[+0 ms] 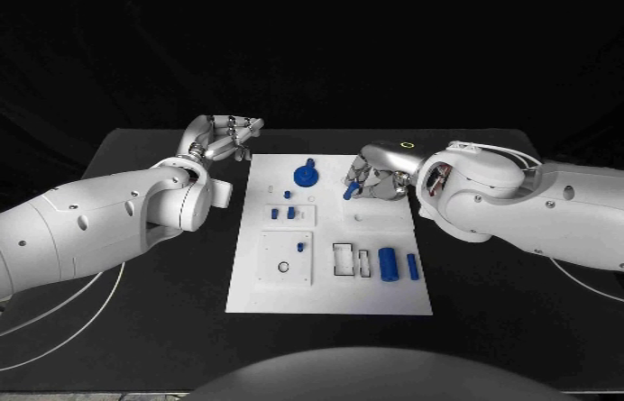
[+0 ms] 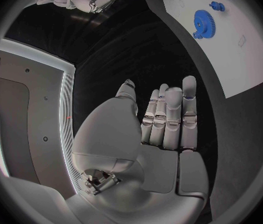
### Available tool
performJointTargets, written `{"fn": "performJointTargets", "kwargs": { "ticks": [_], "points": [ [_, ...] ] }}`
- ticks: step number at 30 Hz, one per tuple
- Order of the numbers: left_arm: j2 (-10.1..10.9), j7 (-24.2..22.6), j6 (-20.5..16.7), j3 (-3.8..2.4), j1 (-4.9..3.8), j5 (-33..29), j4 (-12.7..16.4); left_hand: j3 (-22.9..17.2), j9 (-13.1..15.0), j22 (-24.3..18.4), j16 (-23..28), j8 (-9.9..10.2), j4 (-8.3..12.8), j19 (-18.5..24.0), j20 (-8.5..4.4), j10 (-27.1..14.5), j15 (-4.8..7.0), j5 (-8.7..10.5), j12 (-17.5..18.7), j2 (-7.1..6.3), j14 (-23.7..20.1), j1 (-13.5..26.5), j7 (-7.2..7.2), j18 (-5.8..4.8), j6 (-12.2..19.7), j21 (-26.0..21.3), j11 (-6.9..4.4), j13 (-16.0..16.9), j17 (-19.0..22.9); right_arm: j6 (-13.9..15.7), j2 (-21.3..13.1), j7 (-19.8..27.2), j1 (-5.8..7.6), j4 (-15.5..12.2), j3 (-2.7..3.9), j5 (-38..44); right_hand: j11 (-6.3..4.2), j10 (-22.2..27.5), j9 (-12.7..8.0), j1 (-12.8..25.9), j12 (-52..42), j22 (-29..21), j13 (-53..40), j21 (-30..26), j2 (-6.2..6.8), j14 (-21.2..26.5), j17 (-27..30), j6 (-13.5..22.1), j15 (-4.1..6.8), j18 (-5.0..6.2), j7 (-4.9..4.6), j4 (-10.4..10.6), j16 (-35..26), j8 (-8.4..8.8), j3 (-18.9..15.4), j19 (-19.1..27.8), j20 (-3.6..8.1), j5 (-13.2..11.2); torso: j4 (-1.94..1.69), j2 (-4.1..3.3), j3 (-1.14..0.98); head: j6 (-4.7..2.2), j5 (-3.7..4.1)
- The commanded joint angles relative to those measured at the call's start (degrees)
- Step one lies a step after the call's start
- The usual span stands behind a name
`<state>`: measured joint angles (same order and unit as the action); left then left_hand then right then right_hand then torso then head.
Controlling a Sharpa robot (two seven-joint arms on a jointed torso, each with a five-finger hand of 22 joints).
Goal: Assemble the parts on the task board
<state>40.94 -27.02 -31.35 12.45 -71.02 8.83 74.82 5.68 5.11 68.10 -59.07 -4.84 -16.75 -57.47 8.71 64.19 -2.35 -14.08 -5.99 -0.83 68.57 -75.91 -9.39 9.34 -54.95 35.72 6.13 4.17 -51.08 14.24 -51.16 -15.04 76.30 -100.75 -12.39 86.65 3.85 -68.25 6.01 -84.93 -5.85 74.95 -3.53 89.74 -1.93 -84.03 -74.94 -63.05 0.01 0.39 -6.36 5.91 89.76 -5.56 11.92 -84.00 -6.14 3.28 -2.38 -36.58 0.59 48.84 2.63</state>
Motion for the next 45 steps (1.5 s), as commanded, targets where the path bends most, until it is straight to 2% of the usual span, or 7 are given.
{"fn": "performJointTargets", "kwargs": {
  "ticks": [1,13,23,28,32,37,45],
  "points": [
    [-0.21,-0.41,0.81,-0.04,-0.02,0.03,-0.05,0.38,0.08,-0.07,0.19,-0.30,0.05,-0.46,0.05,-0.51,-0.02,-0.32,-0.29,0.58,0.50,-0.13,0.05,0.41,0.33,-0.38,-0.04,0.02,0.01,1.04,0.58,1.90,0.11,-0.49,0.01,-0.43,0.10,-0.51,0.17,-0.09,0.34,15.05,0.07,0.26,0.27,-5.97,-15.06,-1.71,-0.53,-0.39,-0.11,0.02,0.24,-0.20,0.33,-6.00,-0.50,0.36,-0.03,-0.02,-0.01,-0.02,0.03],
    [-0.70,-0.45,1.01,-0.04,0.19,0.09,-0.73,0.60,0.16,-0.12,0.25,-0.49,0.04,-0.60,0.03,-0.62,0.01,-0.33,-0.45,0.76,0.52,-0.35,0.11,0.41,0.13,-0.62,-0.07,0.02,0.03,-1.31,6.25,4.43,0.10,-0.89,0.02,0.25,0.30,-0.68,0.12,-0.28,0.75,15.05,0.08,0.26,0.39,-5.97,-15.06,-1.69,-0.76,-0.39,-0.32,-0.04,0.24,-0.03,0.66,-6.00,-0.70,0.42,-0.09,0.06,-0.06,0.11,-0.48],
    [-1.04,-0.48,1.12,-0.04,0.37,0.26,-1.25,0.60,0.16,-0.12,0.25,-0.49,0.04,-0.60,0.03,-0.62,0.01,-0.33,-0.45,0.76,0.52,-0.35,0.11,0.41,0.13,-0.62,-0.07,0.02,0.03,-1.97,11.84,6.18,-1.80,0.16,0.02,1.57,0.43,-0.68,0.07,-0.39,1.07,15.05,0.09,0.26,0.51,-5.97,-15.06,-1.61,-0.89,-0.39,-0.46,-0.08,0.24,0.12,0.86,-6.00,-0.82,0.44,0.00,0.12,0.11,0.62,-2.25],
    [-1.30,-0.49,1.23,-0.04,0.39,0.42,-1.54,0.63,0.17,-0.14,0.26,-0.50,0.04,-0.60,0.03,-0.65,0.01,-0.34,-0.47,0.80,0.52,-0.40,0.10,0.42,0.15,-0.70,-0.06,0.02,0.05,-2.54,13.53,6.60,-2.70,0.97,0.02,2.58,0.55,-0.66,0.03,-0.43,1.32,15.05,0.10,0.26,0.59,-5.97,-15.06,-1.51,-1.00,-0.39,-0.58,-0.08,0.24,0.25,1.02,-6.00,-0.92,0.45,0.04,0.11,0.07,0.67,-3.03],
    [-1.41,-0.50,1.30,-0.04,0.41,0.48,-1.69,0.63,0.17,-0.14,0.26,-0.50,0.04,-0.60,0.03,-0.65,0.01,-0.34,-0.47,0.80,0.52,-0.40,0.10,0.42,0.15,-0.70,-0.06,0.02,0.05,-3.80,14.54,7.25,-3.22,1.57,0.02,3.38,0.59,-0.61,0.00,-0.47,1.49,15.05,0.10,0.26,0.68,-5.97,-15.06,-1.45,-1.06,-0.39,-0.62,-0.11,0.24,0.34,1.10,-6.00,-0.99,0.44,0.02,0.07,0.04,0.43,-3.16],
    [-1.35,-0.50,1.35,-0.04,0.45,0.54,-1.71,0.63,0.17,-0.14,0.26,-0.50,0.04,-0.60,0.03,-0.65,0.01,-0.34,-0.47,0.80,0.52,-0.40,0.10,0.42,0.15,-0.70,-0.06,0.02,0.05,-5.57,15.79,7.90,-4.02,2.30,0.02,4.95,0.60,-0.59,-0.01,-0.50,1.56,15.05,0.10,0.26,0.74,-5.97,-15.06,-1.43,-1.08,-0.39,-0.64,-0.13,0.24,0.37,1.14,-6.00,-1.01,0.43,0.03,0.03,-0.06,0.64,-3.23],
    [-1.19,-0.46,1.34,-0.04,0.49,0.57,-1.62,0.63,0.17,-0.14,0.26,-0.50,0.04,-0.60,0.03,-0.65,0.01,-0.34,-0.47,0.80,0.52,-0.40,0.10,0.42,0.15,-0.70,-0.06,0.02,0.05,-7.63,17.67,8.12,-5.27,3.43,0.03,7.05,0.63,-0.42,-0.07,-0.53,1.84,15.05,0.11,0.26,0.85,-5.97,-15.06,-1.31,-1.12,-0.39,-0.66,-0.13,0.24,0.52,1.28,-6.00,-1.09,0.38,-0.01,-0.09,-0.01,0.88,-3.11]
  ]
}}
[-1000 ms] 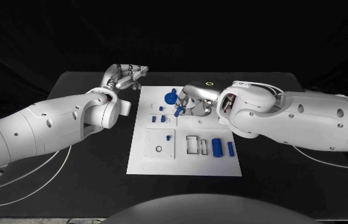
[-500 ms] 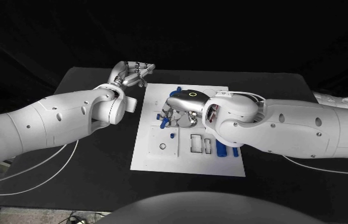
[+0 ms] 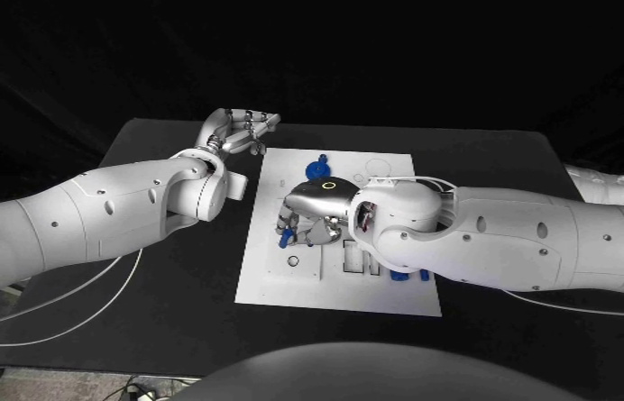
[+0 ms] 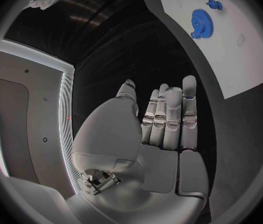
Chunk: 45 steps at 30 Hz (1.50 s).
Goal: Assemble the parts on the task board
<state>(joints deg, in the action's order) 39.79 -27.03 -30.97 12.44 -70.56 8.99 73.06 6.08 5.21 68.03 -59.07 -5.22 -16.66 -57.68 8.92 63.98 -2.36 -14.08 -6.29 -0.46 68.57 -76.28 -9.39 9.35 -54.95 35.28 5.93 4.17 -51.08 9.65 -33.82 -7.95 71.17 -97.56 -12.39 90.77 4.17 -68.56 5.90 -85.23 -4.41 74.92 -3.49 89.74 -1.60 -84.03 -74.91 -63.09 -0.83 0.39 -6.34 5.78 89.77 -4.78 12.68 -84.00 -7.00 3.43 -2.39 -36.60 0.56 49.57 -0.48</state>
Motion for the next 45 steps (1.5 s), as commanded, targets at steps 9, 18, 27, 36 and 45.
{"fn": "performJointTargets", "kwargs": {
  "ticks": [9,18,27,36,45],
  "points": [
    [-0.04,-0.35,1.11,-0.04,0.03,0.43,0.19,0.29,0.06,-0.08,0.29,-0.11,-0.03,-0.43,-0.19,-0.51,0.01,-0.36,-0.21,0.49,0.51,-0.12,0.09,0.41,0.22,-0.30,0.15,0.01,0.07,-5.76,1.60,0.24,-0.41,0.67,0.06,6.55,0.34,0.55,-0.13,-0.17,0.92,15.08,0.10,0.26,0.66,-5.97,-15.09,-0.83,-0.24,-0.39,-0.70,0.14,0.23,0.19,0.90,-6.00,-0.33,-0.09,-0.01,-0.06,0.04,0.43,0.30],
    [0.05,-0.30,1.18,-0.04,0.03,0.43,0.16,0.29,0.06,-0.08,0.29,-0.11,-0.03,-0.43,-0.19,-0.51,0.01,-0.36,-0.21,0.49,0.51,-0.12,0.09,0.41,0.22,-0.30,0.15,0.01,0.07,-7.46,2.23,0.47,-0.37,0.80,0.12,9.65,0.30,1.13,-0.24,-0.22,1.01,15.08,0.10,0.26,0.75,-5.97,-15.09,-0.57,-0.01,-0.39,-0.65,0.17,0.23,0.46,1.19,-6.00,-0.26,-0.12,0.00,-0.01,0.02,0.43,0.37],
    [0.09,-0.26,1.21,-0.04,0.03,0.43,0.22,0.29,0.06,-0.08,0.29,-0.11,-0.03,-0.43,-0.19,-0.51,0.01,-0.36,-0.21,0.49,0.51,-0.12,0.09,0.41,0.22,-0.30,0.15,0.01,0.07,-9.84,2.97,1.12,-0.21,0.98,0.28,11.26,0.17,1.55,-0.30,-0.22,1.01,15.08,0.10,0.26,0.87,-5.97,-15.09,-0.46,0.32,-0.39,-0.53,0.21,0.23,0.61,1.39,-6.00,-0.08,-0.16,-0.07,-0.06,0.03,0.43,0.60],
    [0.11,-0.25,1.18,-0.04,0.03,0.43,0.23,0.29,0.06,-0.08,0.29,-0.11,-0.03,-0.43,-0.19,-0.51,0.01,-0.36,-0.21,0.49,0.51,-0.12,0.09,0.41,0.22,-0.30,0.15,0.01,0.07,-12.82,3.25,1.04,-0.14,1.18,0.33,11.51,0.10,1.73,-0.33,-0.18,1.00,15.08,0.09,0.26,0.88,-5.97,-15.09,-0.39,0.45,-0.39,-0.47,0.26,0.23,0.68,1.50,-6.00,0.03,-0.16,0.00,-0.02,0.02,0.43,0.63],
    [0.11,-0.26,1.18,-0.04,0.03,0.44,0.23,0.29,0.06,-0.08,0.29,-0.11,-0.03,-0.43,-0.19,-0.51,0.01,-0.36,-0.21,0.49,0.51,-0.12,0.09,0.41,0.22,-0.30,0.15,0.01,0.07,-15.10,3.13,1.15,-0.13,1.23,0.33,11.34,0.01,2.00,-0.39,-0.02,0.99,15.08,0.09,0.26,0.98,-5.97,-15.09,-0.26,0.61,-0.39,-0.39,0.39,0.23,0.79,1.57,-6.00,0.17,-0.21,0.02,-0.03,0.00,0.43,0.89]
  ]
}}
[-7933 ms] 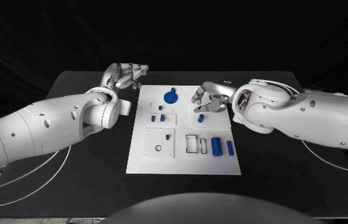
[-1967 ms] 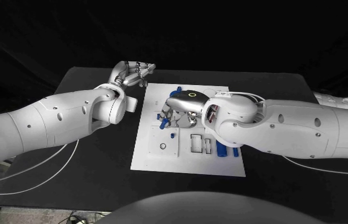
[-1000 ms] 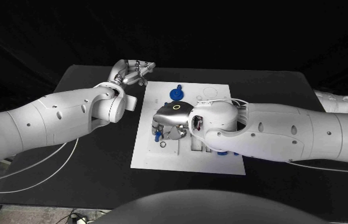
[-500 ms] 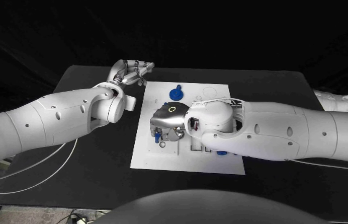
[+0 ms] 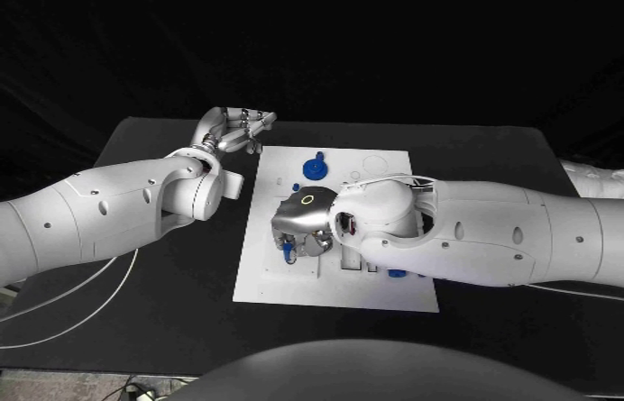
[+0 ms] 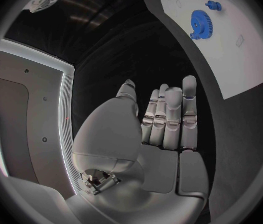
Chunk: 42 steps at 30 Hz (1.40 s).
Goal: Assemble the parts on the task board
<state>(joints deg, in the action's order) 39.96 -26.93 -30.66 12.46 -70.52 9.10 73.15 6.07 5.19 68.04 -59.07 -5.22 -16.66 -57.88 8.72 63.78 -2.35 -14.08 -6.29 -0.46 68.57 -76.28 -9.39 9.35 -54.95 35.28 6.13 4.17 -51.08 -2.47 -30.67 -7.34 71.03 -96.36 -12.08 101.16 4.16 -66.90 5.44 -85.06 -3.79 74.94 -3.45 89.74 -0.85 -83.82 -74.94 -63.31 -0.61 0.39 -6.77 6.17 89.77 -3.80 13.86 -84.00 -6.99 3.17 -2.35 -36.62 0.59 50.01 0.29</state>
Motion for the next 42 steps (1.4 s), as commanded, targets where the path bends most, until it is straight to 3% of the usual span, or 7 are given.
{"fn": "performJointTargets", "kwargs": {
  "ticks": [1,42],
  "points": [
    [-0.05,-0.35,0.87,-0.05,-0.01,0.32,0.15,0.29,0.08,-0.09,0.29,-0.11,-0.03,-0.23,0.02,-0.30,0.01,-0.36,-0.21,0.49,0.51,-0.12,0.09,0.41,0.22,-0.30,-0.06,0.01,0.06,-3.05,-0.02,0.56,0.00,0.03,0.02,0.92,0.02,0.33,0.07,-0.19,0.37,15.06,0.05,0.26,0.23,-6.18,-15.06,-0.04,0.39,-0.39,0.04,0.00,0.23,-0.20,0.39,-6.00,0.17,0.05,-0.01,-0.02,-0.03,-0.01,0.12],
    [0.05,-0.28,0.85,-0.06,-0.01,0.33,0.44,0.44,0.08,-0.09,0.29,-0.11,-0.04,-0.35,0.01,-0.43,0.00,-0.39,-0.30,0.64,0.55,-0.30,0.07,0.40,0.33,-0.40,-0.05,0.00,0.03,-1.64,0.86,1.02,-0.18,1.58,-0.06,0.40,0.07,0.84,-0.10,0.22,0.36,15.06,0.04,0.26,0.47,-6.18,-15.06,0.44,0.52,-0.39,-0.01,0.30,0.23,0.07,0.55,-6.00,0.39,0.14,-0.04,0.05,0.01,-0.01,0.30]
  ]
}}
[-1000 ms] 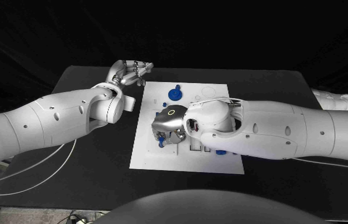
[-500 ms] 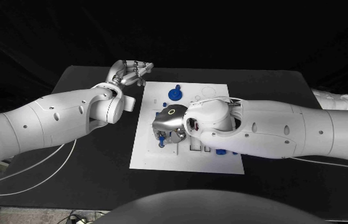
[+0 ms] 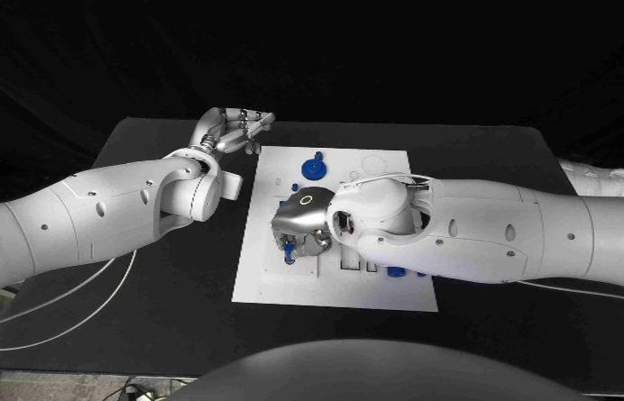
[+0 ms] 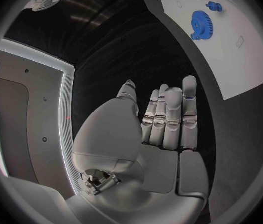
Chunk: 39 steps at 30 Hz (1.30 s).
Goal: Assemble the parts on the task board
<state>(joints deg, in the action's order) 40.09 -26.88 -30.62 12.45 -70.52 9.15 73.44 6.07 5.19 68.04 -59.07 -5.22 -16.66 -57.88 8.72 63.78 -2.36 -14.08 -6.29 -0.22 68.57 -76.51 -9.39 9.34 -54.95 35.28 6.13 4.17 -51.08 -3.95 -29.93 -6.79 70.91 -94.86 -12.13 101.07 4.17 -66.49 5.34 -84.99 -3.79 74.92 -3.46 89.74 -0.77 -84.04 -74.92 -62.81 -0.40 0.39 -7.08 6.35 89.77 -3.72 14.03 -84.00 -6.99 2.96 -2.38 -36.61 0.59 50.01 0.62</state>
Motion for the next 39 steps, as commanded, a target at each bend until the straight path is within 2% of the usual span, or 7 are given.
{"fn": "performJointTargets", "kwargs": {
  "ticks": [1,12,24,28,32,39],
  "points": [
    [-0.08,-0.31,0.80,-0.04,-0.02,0.28,0.13,0.44,0.08,-0.09,0.29,-0.11,-0.04,-0.35,0.01,-0.43,0.00,-0.39,-0.30,0.40,0.55,-0.06,0.07,0.40,0.33,-0.40,-0.04,0.00,0.03,-0.26,0.15,0.48,-0.06,0.10,-0.01,0.48,0.05,0.46,-0.01,0.15,0.36,15.08,0.05,0.26,0.40,-5.96,-15.08,-0.04,0.31,-0.39,0.30,0.13,0.23,0.00,0.39,-6.00,0.39,0.35,0.00,0.04,0.00,-0.01,-0.06],
    [-0.02,-0.15,0.79,-0.04,-0.02,0.28,0.06,0.44,0.08,-0.09,0.29,-0.11,-0.04,-0.35,0.01,-0.43,0.00,-0.39,-0.30,0.40,0.55,-0.06,0.07,0.40,0.33,-0.40,-0.04,0.00,0.03,-0.82,0.24,0.58,-0.08,0.19,-0.05,0.41,0.04,0.65,-0.06,0.22,0.38,15.08,0.06,0.26,0.46,-5.96,-15.08,0.14,0.34,-0.39,0.32,0.18,0.23,0.05,0.45,-6.00,0.42,0.36,-0.05,0.01,0.03,-0.01,0.23],
    [0.04,-0.17,0.73,-0.04,-0.02,0.28,0.09,0.44,0.08,-0.09,0.29,-0.11,-0.04,-0.35,0.01,-0.43,0.00,-0.39,-0.30,0.40,0.55,-0.06,0.07,0.40,0.33,-0.40,-0.04,0.00,0.03,-1.64,0.35,0.41,-0.15,0.21,-0.09,0.37,-0.03,1.40,-0.29,0.36,0.39,15.08,0.06,0.26,0.86,-5.96,-15.08,0.84,0.44,-0.39,0.43,0.23,0.23,0.17,0.67,-6.00,0.55,0.34,-0.01,0.00,-0.02,-0.01,0.19],
    [0.05,-0.17,0.71,-0.04,-0.02,0.28,0.08,0.44,0.08,-0.09,0.29,-0.11,-0.04,-0.35,0.01,-0.43,0.00,-0.39,-0.30,0.40,0.55,-0.06,0.07,0.40,0.33,-0.40,-0.04,0.00,0.03,-1.86,0.35,0.17,-0.16,0.20,-0.09,0.29,0.05,2.46,-0.66,0.93,0.40,15.08,0.06,0.26,1.64,-5.96,-15.08,2.14,0.46,-0.39,0.32,0.51,0.23,0.27,0.60,-6.00,0.61,0.30,0.00,-0.03,0.00,-0.01,0.21],
    [0.03,-0.17,0.70,-0.04,-0.02,0.28,0.07,0.44,0.08,-0.09,0.29,-0.11,-0.04,-0.35,0.01,-0.43,0.00,-0.39,-0.30,0.40,0.55,-0.06,0.07,0.40,0.33,-0.40,-0.04,0.00,0.03,-2.08,0.27,0.05,-0.17,0.22,-0.10,0.14,0.15,4.95,-1.40,1.61,0.39,15.08,0.03,0.26,2.72,-5.96,-15.08,5.26,0.41,-0.39,0.15,0.79,0.23,0.29,0.57,-6.00,0.60,0.25,0.01,-0.02,0.00,-0.01,0.15],
    [0.03,-0.17,0.67,-0.04,-0.02,0.28,0.06,0.44,0.08,-0.09,0.29,-0.11,-0.04,-0.35,0.01,-0.43,0.00,-0.39,-0.30,0.40,0.55,-0.06,0.07,0.40,0.33,-0.40,-0.04,0.00,0.03,-1.93,0.17,0.03,-0.18,0.14,-0.11,0.02,0.65,6.95,-1.60,2.24,0.34,15.08,-0.02,0.26,3.59,-5.96,-15.08,7.85,0.08,-0.39,-0.36,0.80,0.23,0.24,0.33,-6.00,0.39,0.19,0.00,-0.02,-0.02,-0.01,0.17]
  ]
}}
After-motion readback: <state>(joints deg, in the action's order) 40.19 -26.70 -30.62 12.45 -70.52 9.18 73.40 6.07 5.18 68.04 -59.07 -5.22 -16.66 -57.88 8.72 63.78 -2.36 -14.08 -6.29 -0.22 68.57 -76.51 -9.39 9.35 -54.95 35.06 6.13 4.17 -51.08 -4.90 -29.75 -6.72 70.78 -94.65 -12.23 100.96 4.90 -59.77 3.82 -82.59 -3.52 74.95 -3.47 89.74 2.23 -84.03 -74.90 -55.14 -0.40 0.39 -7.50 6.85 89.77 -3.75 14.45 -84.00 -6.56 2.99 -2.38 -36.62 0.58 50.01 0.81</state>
